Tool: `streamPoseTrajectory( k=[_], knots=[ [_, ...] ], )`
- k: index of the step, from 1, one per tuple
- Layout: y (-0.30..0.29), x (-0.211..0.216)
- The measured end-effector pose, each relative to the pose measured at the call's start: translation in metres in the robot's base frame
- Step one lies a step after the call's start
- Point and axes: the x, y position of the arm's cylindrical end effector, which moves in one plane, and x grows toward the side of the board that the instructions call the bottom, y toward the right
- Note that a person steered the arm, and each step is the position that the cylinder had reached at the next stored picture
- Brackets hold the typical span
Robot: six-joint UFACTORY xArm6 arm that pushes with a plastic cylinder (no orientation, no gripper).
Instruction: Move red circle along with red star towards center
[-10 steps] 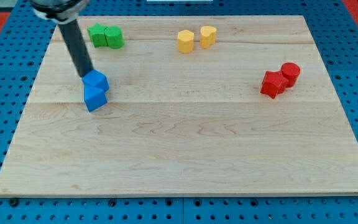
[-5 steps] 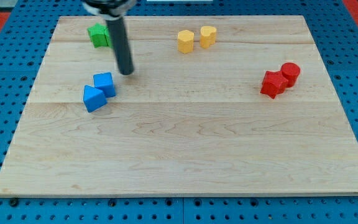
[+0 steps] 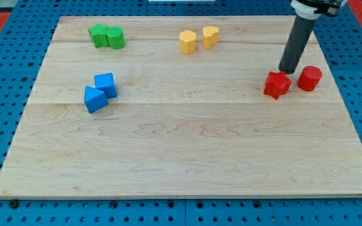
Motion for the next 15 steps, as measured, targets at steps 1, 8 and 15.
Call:
streamPoseTrajectory(
  k=[1, 8, 15],
  knots=[
    [0.02, -0.023],
    [0.034, 0.022],
    [-0.052, 0.036]
  ],
)
